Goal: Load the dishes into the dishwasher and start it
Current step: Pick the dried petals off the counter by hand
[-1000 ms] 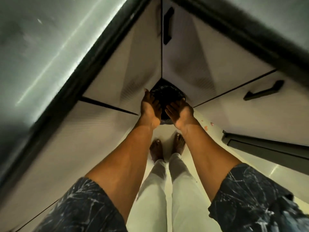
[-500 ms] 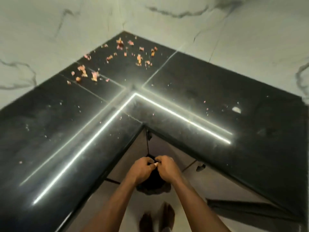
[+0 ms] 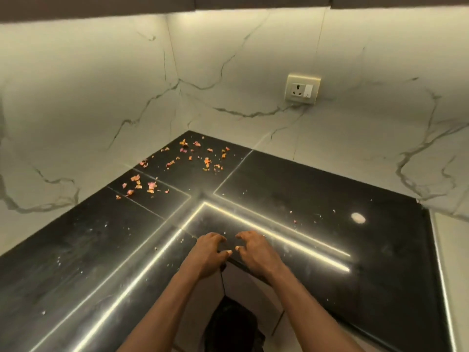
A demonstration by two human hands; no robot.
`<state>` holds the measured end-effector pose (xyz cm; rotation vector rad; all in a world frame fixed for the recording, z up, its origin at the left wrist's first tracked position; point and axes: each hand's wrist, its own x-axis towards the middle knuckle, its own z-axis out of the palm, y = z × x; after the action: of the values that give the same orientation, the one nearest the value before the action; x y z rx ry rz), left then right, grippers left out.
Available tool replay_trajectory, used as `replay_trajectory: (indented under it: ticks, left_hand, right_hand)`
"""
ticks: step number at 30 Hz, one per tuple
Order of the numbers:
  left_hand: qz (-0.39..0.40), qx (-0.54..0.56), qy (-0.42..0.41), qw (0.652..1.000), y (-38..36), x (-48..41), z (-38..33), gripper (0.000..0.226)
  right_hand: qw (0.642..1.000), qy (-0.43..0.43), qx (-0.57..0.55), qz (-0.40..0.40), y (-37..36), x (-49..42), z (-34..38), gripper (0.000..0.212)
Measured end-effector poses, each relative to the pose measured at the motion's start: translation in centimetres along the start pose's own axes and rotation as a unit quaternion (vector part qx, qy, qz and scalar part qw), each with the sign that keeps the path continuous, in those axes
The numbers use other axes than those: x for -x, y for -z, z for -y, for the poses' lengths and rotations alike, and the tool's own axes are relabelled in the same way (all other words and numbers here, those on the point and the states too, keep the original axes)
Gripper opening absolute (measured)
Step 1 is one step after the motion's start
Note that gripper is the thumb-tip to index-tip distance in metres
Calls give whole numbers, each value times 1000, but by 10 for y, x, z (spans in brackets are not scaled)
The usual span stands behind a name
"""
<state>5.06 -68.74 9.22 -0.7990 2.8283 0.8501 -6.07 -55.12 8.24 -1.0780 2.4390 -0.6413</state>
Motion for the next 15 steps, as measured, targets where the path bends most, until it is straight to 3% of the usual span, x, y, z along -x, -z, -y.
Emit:
replay_trajectory:
  ticks: [5, 15]
  left_hand:
    - [-46, -2, -9, 999, 16, -8, -5, 48]
    - [-44, -7, -11, 999, 42, -61, 19, 52]
  right_hand:
    - [1000, 8, -1, -18, 18, -20, -4, 47]
    - [999, 24, 8, -28, 14, -83, 1, 50]
